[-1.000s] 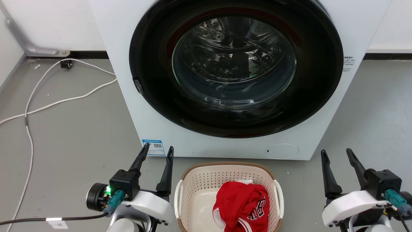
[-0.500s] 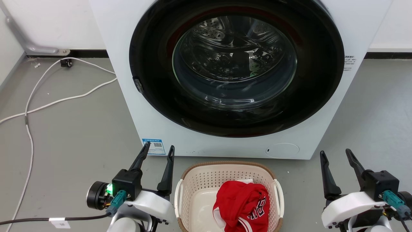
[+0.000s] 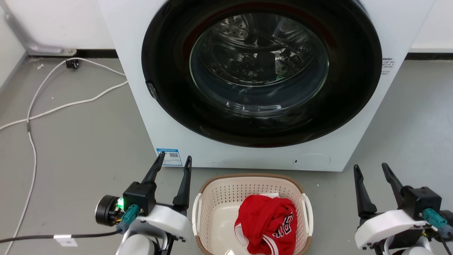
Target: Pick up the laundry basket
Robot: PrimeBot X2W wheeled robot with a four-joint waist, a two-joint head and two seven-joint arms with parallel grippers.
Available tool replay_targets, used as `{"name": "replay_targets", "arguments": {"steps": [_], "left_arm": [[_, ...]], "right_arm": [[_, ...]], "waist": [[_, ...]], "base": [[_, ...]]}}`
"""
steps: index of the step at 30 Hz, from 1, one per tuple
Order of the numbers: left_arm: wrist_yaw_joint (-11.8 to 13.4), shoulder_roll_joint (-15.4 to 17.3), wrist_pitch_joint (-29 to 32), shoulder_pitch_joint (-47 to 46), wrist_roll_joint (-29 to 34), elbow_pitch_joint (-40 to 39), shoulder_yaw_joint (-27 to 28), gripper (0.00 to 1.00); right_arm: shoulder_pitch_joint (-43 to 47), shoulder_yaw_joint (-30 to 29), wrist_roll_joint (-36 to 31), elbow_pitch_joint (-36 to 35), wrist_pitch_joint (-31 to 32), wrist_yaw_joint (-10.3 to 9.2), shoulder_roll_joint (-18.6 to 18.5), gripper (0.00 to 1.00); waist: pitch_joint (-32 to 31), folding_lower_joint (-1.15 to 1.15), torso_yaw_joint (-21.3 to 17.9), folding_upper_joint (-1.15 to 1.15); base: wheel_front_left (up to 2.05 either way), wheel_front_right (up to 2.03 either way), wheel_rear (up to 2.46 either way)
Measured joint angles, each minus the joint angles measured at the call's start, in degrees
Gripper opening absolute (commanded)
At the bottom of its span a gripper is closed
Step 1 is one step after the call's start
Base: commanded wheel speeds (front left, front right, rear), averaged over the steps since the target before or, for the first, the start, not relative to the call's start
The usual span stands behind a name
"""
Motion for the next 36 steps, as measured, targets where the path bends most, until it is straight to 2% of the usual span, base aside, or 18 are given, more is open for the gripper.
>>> {"name": "replay_targets", "arguments": {"steps": [7, 14, 25, 32, 36], "left_arm": [[-0.12, 0.29, -0.01, -4.49, 0.37, 1.92, -0.25, 1.00], [-0.81, 0.76, 0.25, -11.59, -1.32, 7.32, 0.22, 1.00], [-2.26, 1.68, 1.34, -23.53, -4.98, 19.52, -1.09, 1.00], [-2.61, 2.87, 2.36, -29.97, -8.20, 27.28, -3.18, 1.00], [-2.66, 3.36, 2.37, -32.76, -10.65, 30.63, -6.33, 1.00]], "right_arm": [[-2.55, -1.49, 0.40, 0.56, 0.85, 0.00, 0.00, 1.00], [-8.09, -2.50, 0.67, 4.33, 1.78, 0.00, 0.00, 1.00], [-17.01, -4.58, 0.19, 16.86, 1.81, 0.00, 0.01, 1.00], [-24.78, -3.21, 0.45, 26.39, 1.65, 0.00, -0.02, 1.00], [-28.85, -1.83, 0.94, 32.33, 1.23, 0.00, -0.09, 1.00]], "waist": [[3.78, 0.00, -0.34, 0.00], [10.84, 0.00, -1.03, 0.00], [23.82, 0.01, -1.09, 0.00], [31.34, 0.01, -0.92, 0.00], [35.04, 0.01, -0.98, 0.00]], "base": [[0.00, 0.00, 0.00], [0.00, 0.00, 0.00], [0.00, 0.00, 0.00], [0.00, 0.00, 0.00], [0.00, 0.00, 0.00]]}}
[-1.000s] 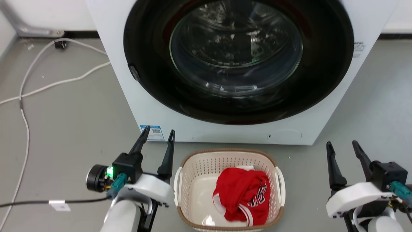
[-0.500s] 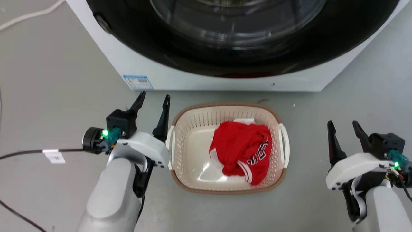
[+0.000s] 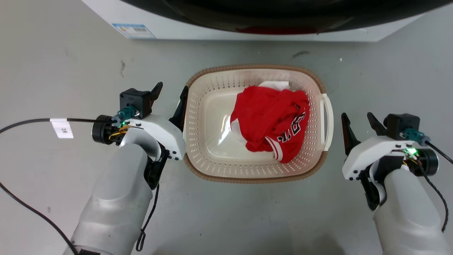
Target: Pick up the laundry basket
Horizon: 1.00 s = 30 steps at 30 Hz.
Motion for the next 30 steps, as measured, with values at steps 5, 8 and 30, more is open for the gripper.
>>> {"name": "replay_targets", "arguments": {"steps": [5, 8, 30], "left_arm": [[-0.04, 1.25, 1.40, -2.40, -4.35, 4.15, -3.81, 1.00], [-0.04, 1.92, 2.46, -3.61, -6.84, 5.97, -6.60, 1.00], [-0.04, 6.39, 7.03, -12.13, -20.48, 14.03, -22.12, 1.00]], "right_arm": [[-4.48, 1.81, 0.63, 6.73, -1.14, 0.00, -0.04, 1.00], [-6.87, 2.74, 1.16, 10.56, -1.70, 0.00, -0.09, 1.00], [-21.87, 10.56, 7.27, 30.17, 1.15, 0.00, -0.16, 1.00]], "waist": [[3.49, 0.00, -0.12, 0.00], [5.05, 0.00, -0.31, 0.00], [12.15, -0.01, -2.04, 0.00]], "base": [[0.00, 0.00, 0.00], [0.00, 0.00, 0.00], [0.00, 0.00, 0.00]]}}
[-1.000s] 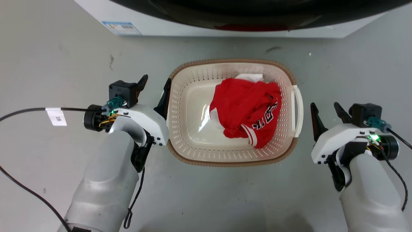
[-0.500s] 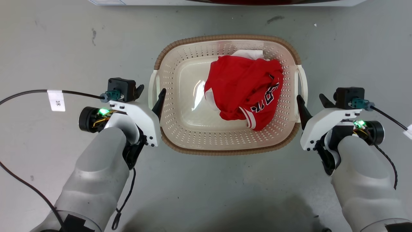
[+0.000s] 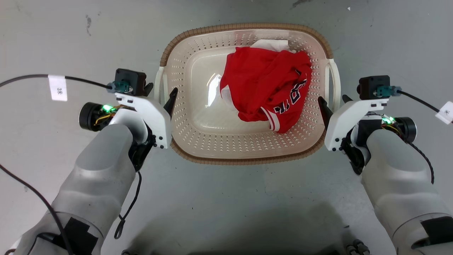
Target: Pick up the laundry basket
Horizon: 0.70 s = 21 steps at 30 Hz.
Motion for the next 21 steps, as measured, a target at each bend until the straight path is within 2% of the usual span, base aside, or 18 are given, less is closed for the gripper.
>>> {"name": "replay_targets", "arguments": {"steps": [7, 8, 9, 10, 21], "left_arm": [[-0.01, 0.44, 2.60, -2.85, -2.57, 1.09, -4.30, 1.00], [0.00, 0.42, 3.14, -3.11, -3.26, 1.13, -4.70, 0.47], [0.00, 0.42, 3.46, -3.30, -3.64, 1.04, -5.38, 0.00], [0.00, 0.37, 3.58, -3.38, -4.27, 0.79, -5.91, 0.00], [0.16, 0.59, 5.12, -3.85, -11.68, -0.34, -10.83, 0.00]], "right_arm": [[-3.02, 2.00, 1.41, 1.63, 4.35, 0.00, 0.04, 1.00], [-3.28, 2.19, 1.76, 1.80, 5.11, 0.00, 0.05, 0.78], [-3.43, 2.40, 2.32, 1.96, 5.81, 0.00, 0.09, 0.21], [-3.51, 2.63, 2.65, 2.10, 6.39, 0.00, 0.10, 0.00], [-2.81, 6.55, 6.70, 2.64, 9.80, -0.02, 0.12, 0.00]], "waist": [[1.35, 0.00, -0.04, 0.00], [1.52, 0.00, -0.03, 0.00], [1.64, 0.00, 0.00, 0.00], [1.71, 0.00, 0.04, 0.00], [0.25, 0.00, 0.32, 0.00]], "base": [[0.00, 0.00, 0.00], [0.00, 0.00, 0.00], [0.00, 0.00, 0.00], [0.00, 0.00, 0.00], [0.00, 0.00, 0.00]]}}
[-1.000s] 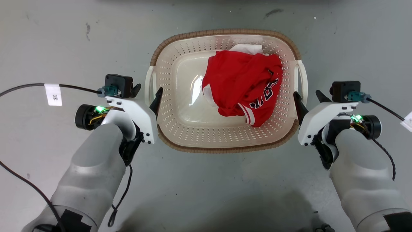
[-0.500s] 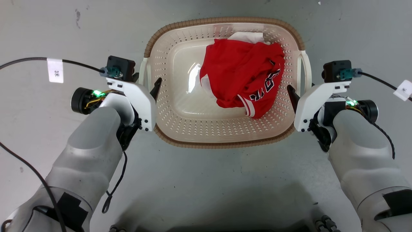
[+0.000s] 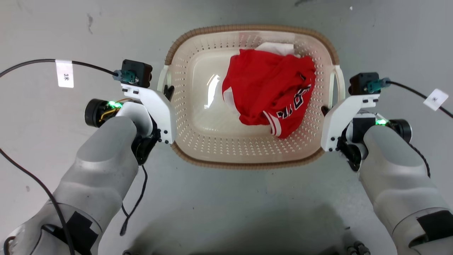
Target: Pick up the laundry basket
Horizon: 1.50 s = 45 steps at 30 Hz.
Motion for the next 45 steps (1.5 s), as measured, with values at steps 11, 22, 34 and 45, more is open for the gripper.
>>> {"name": "replay_targets", "arguments": {"steps": [11, 22, 34, 45], "left_arm": [[0.31, -0.13, 5.34, 5.21, -8.47, 0.85, -4.42, 0.00], [0.44, 1.79, 12.09, 11.21, -16.56, -1.56, -7.75, 0.00], [0.43, 3.46, 18.17, 11.17, -22.25, -2.09, -9.18, 0.00], [0.26, 3.42, 22.31, 10.33, -25.04, -0.48, -10.14, 0.00]], "right_arm": [[5.03, 7.26, 9.12, -2.37, 11.40, -0.40, -0.73, 0.00], [9.34, 11.22, 15.70, -3.36, 20.14, -0.43, -1.37, 0.00], [9.74, 13.04, 20.27, -3.56, 27.31, -0.43, -1.65, 0.00], [8.38, 12.06, 23.73, -1.13, 34.94, -0.42, -1.37, 0.00]], "waist": [[-9.80, 0.00, -0.27, 0.00], [-23.62, -0.01, -0.20, 0.00], [-34.98, -0.02, 0.03, 0.00], [-41.35, -0.01, -0.07, 0.00]], "base": [[0.00, 0.00, 0.00], [0.00, 0.00, 0.00], [0.00, 0.00, 0.00], [0.00, 0.00, 0.00]]}}
